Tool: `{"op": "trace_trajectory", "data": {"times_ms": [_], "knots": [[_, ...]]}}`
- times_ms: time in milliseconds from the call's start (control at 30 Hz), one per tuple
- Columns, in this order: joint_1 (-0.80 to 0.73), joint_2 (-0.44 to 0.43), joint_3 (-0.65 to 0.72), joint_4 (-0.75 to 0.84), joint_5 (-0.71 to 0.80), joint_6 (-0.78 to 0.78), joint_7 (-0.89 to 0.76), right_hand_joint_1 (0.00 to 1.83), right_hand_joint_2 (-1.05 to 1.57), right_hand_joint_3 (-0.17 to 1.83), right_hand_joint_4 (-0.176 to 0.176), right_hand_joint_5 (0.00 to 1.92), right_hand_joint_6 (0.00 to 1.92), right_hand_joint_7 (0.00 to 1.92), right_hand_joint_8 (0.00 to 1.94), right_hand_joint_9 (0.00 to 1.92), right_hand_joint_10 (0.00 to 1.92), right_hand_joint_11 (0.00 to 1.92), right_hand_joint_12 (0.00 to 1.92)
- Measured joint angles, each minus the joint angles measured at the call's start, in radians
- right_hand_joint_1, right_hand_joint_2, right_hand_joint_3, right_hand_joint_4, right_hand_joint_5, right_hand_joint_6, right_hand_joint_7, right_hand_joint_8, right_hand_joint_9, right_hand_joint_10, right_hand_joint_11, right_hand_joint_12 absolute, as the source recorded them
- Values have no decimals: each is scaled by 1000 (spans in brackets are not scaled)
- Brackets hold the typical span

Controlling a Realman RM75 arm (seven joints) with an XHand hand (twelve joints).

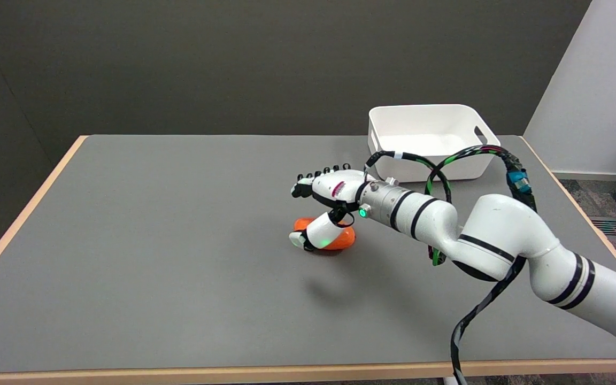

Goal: Pick up mango.

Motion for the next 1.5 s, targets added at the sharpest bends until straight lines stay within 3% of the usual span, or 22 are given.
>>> {"op": "trace_trajectory", "data": {"times_ms": [167, 633, 967, 1067, 1133, 1267, 1300, 1333, 1367, 1433, 1500], "knots": [[7, -11, -15, 18, -12, 15, 0, 432, 558, 812, -114, 145, 393, 193, 342, 117, 777, 115, 1326], [8, -26, -46, 48, -28, 71, -1, 446, 533, 862, -115, 141, 423, 178, 367, 124, 758, 107, 1334], [4, -39, -56, 74, -33, 90, -2, 550, 593, 852, -126, 178, 429, 309, 389, 212, 838, 145, 1336], [5, -45, -60, 85, -40, 90, -2, 722, 644, 915, -103, 274, 557, 504, 576, 450, 1044, 319, 1512], [6, -49, -62, 90, -51, 90, -2, 811, 719, 884, -71, 375, 782, 635, 801, 628, 1223, 481, 1632], [7, -57, -66, 100, -76, 82, -2, 931, 753, 881, -51, 458, 1043, 747, 1032, 730, 1323, 425, 1894], [8, -59, -67, 103, -83, 78, -2, 1009, 921, 604, -85, 471, 1202, 780, 1166, 769, 1339, 407, 1921], [8, -60, -67, 104, -87, 76, -2, 1117, 1200, 142, -144, 473, 1425, 811, 1347, 814, 1346, 400, 1921], [9, -62, -68, 107, -93, 74, -2, 1174, 1351, -104, -176, 475, 1541, 827, 1453, 845, 1374, 401, 1921], [9, -65, -69, 110, -103, 68, -2, 1175, 1299, -6, -176, 524, 1515, 798, 1480, 871, 1500, 417, 1921], [9, -68, -69, 112, -114, 60, -2, 1183, 1132, 295, -176, 665, 1475, 725, 1497, 888, 1700, 432, 1921]]}}
